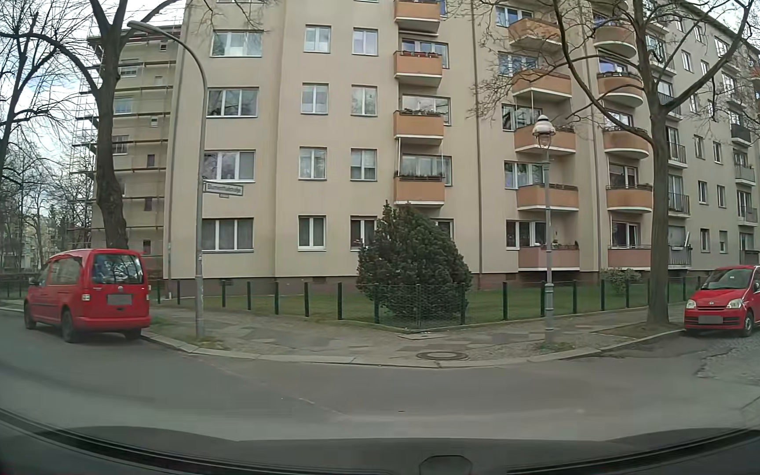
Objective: Follow the waypoints while adhering to traffic rules and regulations
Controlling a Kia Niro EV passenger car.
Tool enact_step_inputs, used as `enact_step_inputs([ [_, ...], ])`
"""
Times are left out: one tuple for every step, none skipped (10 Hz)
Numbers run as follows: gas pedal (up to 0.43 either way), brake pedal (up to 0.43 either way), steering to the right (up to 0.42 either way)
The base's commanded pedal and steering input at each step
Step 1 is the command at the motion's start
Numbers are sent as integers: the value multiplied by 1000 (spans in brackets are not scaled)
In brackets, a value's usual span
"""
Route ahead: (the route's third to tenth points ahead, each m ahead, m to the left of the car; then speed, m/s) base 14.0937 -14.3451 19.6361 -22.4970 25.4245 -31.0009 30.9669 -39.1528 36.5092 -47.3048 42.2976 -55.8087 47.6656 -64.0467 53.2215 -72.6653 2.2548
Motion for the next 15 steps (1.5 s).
enact_step_inputs([
  [0,37,481],
  [0,37,501],
  [0,37,516],
  [98,37,530],
  [118,37,545],
  [118,37,561],
  [118,37,574],
  [130,37,582],
  [130,37,599],
  [130,37,612],
  [130,37,615],
  [118,37,615],
  [59,37,615],
  [0,37,614],
  [0,37,609],
])
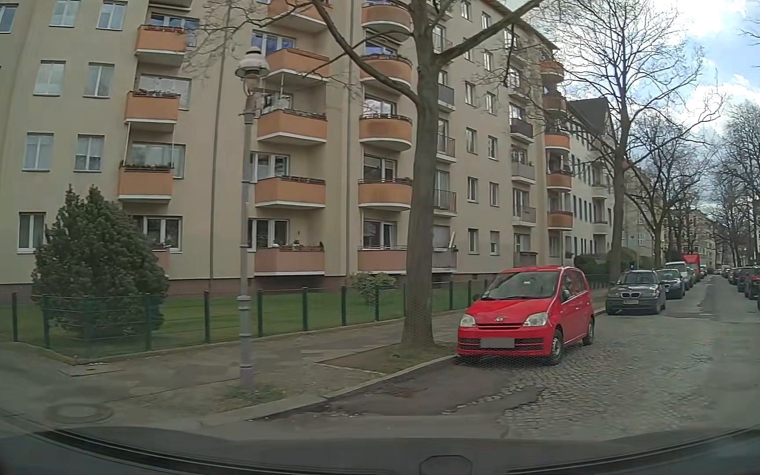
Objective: Follow the waypoints while adhering to traffic rules and regulations
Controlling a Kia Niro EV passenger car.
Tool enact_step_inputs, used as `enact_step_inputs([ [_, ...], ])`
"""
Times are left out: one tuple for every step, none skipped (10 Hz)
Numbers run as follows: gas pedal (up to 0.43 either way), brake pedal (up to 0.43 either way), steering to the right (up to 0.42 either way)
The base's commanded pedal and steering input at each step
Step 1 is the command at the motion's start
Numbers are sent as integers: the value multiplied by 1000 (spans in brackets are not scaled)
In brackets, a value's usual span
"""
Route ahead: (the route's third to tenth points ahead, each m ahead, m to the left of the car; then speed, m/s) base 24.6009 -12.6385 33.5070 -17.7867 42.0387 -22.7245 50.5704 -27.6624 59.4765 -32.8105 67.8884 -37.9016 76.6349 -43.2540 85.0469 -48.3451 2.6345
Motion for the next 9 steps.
enact_step_inputs([
  [0,37,595],
  [0,37,577],
  [0,37,570],
  [0,37,564],
  [0,37,551],
  [0,30,536],
  [0,37,527],
  [0,37,509],
  [0,37,485],
])
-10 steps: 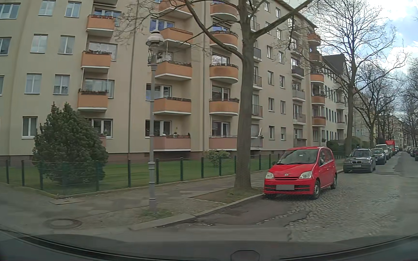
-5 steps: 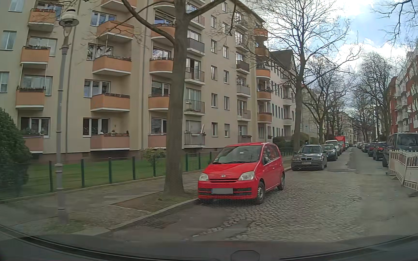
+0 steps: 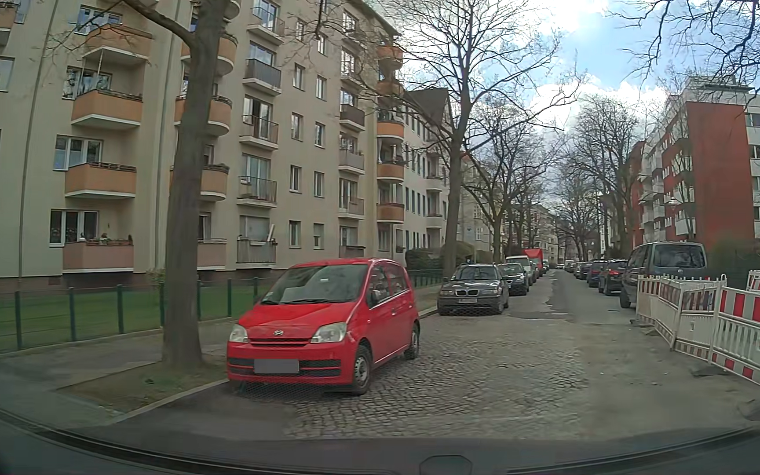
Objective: Follow the waypoints while adhering to traffic rules and regulations
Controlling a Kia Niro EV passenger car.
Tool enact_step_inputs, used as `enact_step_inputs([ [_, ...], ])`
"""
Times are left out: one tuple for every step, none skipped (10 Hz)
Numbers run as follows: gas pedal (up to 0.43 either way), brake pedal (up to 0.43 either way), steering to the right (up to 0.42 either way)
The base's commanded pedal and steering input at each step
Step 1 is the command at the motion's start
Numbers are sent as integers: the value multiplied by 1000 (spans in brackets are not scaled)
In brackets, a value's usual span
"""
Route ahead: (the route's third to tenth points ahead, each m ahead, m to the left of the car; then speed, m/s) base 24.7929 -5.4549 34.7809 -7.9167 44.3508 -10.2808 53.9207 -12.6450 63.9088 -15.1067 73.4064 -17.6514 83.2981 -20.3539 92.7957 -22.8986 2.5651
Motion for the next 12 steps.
enact_step_inputs([
  [0,37,457],
  [0,37,432],
  [0,30,412],
  [0,37,394],
  [0,30,364],
  [0,37,335],
  [0,30,307],
  [0,30,269],
  [0,37,225],
  [8,37,191],
  [59,30,159],
  [67,30,131],
])
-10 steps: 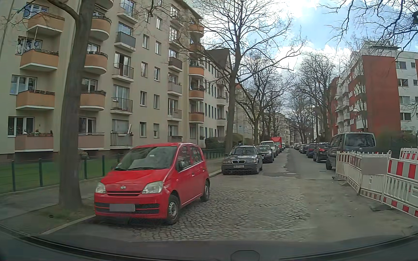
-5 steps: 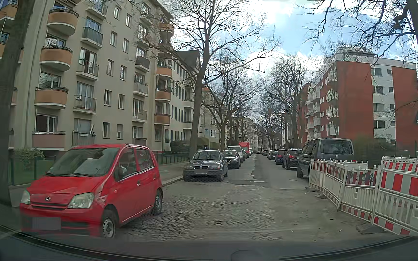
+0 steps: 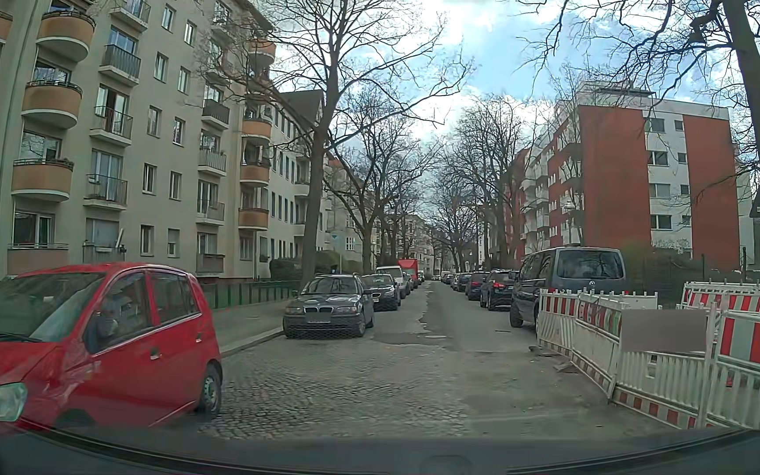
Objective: Follow the waypoints while adhering to traffic rules and regulations
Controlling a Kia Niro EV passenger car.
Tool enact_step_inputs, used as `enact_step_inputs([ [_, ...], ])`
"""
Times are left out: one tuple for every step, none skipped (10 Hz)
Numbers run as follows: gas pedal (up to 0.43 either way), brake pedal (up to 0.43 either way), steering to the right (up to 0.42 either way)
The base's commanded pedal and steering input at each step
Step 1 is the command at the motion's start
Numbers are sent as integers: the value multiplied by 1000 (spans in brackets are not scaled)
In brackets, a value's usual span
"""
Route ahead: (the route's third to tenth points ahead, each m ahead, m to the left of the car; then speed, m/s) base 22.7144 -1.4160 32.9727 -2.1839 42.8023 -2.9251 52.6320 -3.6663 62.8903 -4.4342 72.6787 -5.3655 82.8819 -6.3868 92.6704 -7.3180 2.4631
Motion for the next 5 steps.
enact_step_inputs([
  [79,30,111],
  [87,37,86],
  [118,30,67],
  [118,30,64],
  [118,30,60],
])
